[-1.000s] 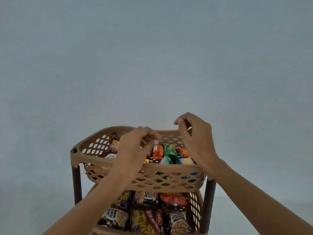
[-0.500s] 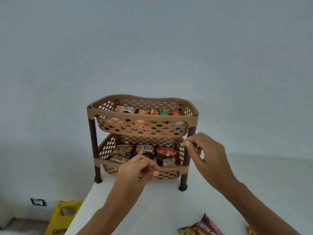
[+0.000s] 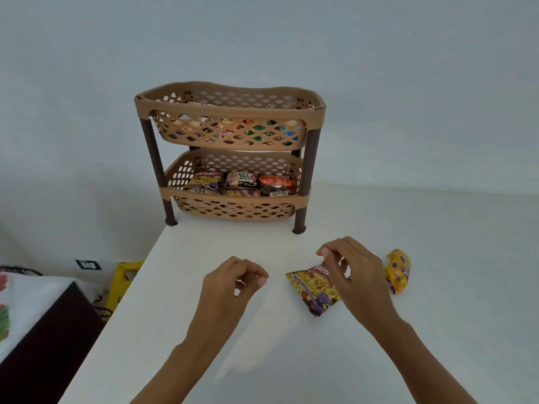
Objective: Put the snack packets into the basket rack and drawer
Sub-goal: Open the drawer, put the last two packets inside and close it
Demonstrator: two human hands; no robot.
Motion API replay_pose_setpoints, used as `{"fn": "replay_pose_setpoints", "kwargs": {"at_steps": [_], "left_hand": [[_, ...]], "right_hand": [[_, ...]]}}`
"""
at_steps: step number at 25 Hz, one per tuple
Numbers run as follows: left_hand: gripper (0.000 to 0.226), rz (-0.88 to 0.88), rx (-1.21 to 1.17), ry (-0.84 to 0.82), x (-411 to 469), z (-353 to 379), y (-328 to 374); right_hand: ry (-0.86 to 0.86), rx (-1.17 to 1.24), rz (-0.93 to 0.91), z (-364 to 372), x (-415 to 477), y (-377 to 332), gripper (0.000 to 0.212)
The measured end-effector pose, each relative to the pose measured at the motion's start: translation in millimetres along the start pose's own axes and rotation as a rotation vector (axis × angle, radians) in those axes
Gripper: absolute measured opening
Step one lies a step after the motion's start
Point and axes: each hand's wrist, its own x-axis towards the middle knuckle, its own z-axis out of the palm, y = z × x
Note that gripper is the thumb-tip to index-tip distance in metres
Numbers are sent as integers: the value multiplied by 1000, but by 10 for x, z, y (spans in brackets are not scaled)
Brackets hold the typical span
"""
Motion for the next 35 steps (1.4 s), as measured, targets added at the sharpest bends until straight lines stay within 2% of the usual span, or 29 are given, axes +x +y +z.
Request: {"fn": "replay_pose_setpoints", "kwargs": {"at_steps": [5,12,14,17,21,25,28,32,35], "left_hand": [[10,-149,-42,7,-470,171,31],[13,-320,-63,-7,-1054,299,51],[18,-361,-106,-3,-1274,316,62],[26,-454,-212,51,-1655,362,68],[27,-696,-481,162,-2061,325,-99],[20,-934,-774,228,-2315,141,-319],[27,-985,-960,222,-2354,66,-455],[15,-1060,-1129,328,-2210,31,-513],[10,-1121,-1235,461,-2074,-3,-580]], "right_hand": [[-39,16,134,-26,-542,28,8],[-57,84,242,44,-1186,-90,13],[-32,126,308,82,-1407,-223,21],[13,200,394,135,-1750,-451,33],[-26,291,558,247,-2204,-744,31],[-90,622,1027,425,-2546,-979,34],[-27,959,1310,496,-2578,-1029,26],[117,1214,1348,538,-2470,-993,36],[193,1321,1370,567,-2365,-901,31]]}}
